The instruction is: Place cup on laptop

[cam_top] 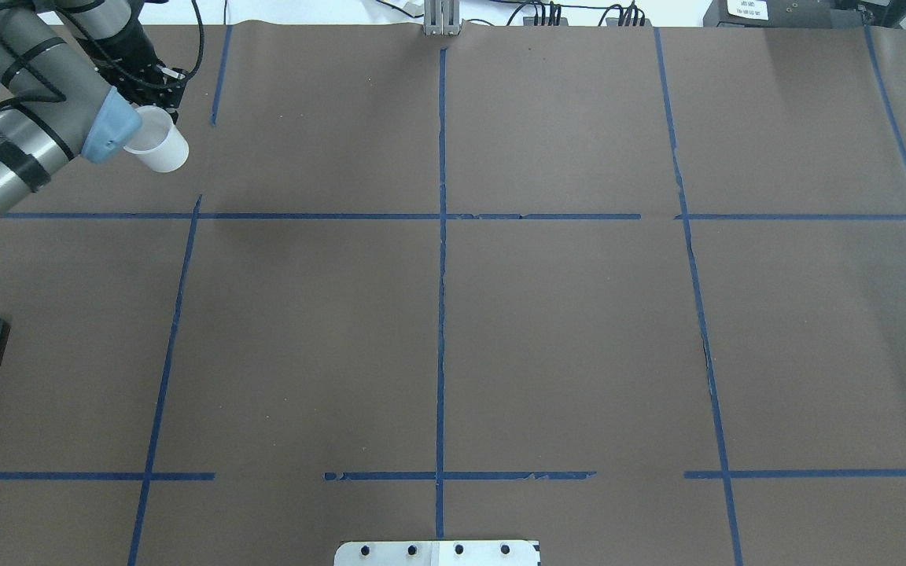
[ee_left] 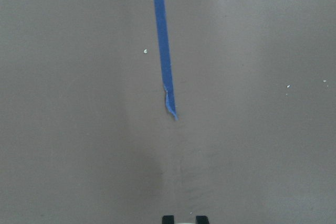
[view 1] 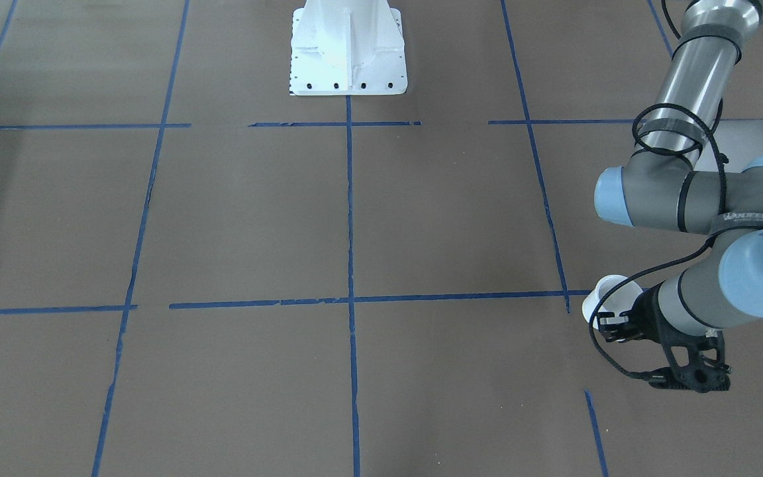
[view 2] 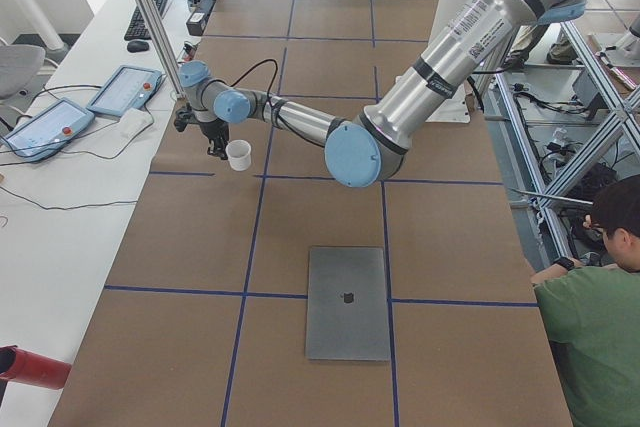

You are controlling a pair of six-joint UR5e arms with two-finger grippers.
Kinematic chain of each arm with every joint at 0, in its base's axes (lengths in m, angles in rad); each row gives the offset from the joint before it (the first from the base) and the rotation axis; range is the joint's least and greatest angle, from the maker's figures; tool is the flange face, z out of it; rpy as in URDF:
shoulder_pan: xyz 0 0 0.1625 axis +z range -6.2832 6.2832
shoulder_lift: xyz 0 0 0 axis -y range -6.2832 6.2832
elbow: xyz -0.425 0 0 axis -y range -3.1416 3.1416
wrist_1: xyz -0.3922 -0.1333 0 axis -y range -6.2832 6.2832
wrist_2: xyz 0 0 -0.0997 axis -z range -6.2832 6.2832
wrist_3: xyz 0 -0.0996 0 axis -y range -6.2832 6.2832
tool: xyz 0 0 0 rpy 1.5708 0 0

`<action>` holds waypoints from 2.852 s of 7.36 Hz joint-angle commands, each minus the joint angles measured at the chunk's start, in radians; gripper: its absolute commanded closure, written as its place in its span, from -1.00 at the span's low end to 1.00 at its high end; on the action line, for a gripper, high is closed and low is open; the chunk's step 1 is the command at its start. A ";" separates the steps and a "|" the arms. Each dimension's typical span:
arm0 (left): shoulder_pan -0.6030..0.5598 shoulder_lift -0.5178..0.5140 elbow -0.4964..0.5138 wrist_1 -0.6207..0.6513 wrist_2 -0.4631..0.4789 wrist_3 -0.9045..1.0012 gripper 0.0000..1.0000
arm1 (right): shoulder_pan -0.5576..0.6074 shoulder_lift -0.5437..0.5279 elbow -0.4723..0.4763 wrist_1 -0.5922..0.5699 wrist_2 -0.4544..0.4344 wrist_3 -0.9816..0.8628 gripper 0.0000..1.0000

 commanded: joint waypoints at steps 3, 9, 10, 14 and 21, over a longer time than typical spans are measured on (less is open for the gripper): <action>-0.067 0.411 -0.427 0.078 0.009 0.144 1.00 | 0.000 0.000 0.000 0.000 -0.001 0.001 -1.00; -0.081 0.951 -0.479 -0.376 0.007 0.136 1.00 | 0.000 0.000 -0.002 0.000 -0.001 0.001 -1.00; -0.081 0.965 -0.465 -0.378 0.007 0.135 1.00 | 0.000 0.000 -0.002 0.000 -0.001 -0.001 -1.00; -0.076 0.962 -0.386 -0.449 0.007 0.116 1.00 | 0.000 -0.002 0.000 0.000 -0.001 0.001 -1.00; -0.125 0.872 -0.381 -0.370 0.000 0.290 -1.00 | 0.000 0.000 0.000 0.000 -0.001 -0.001 -1.00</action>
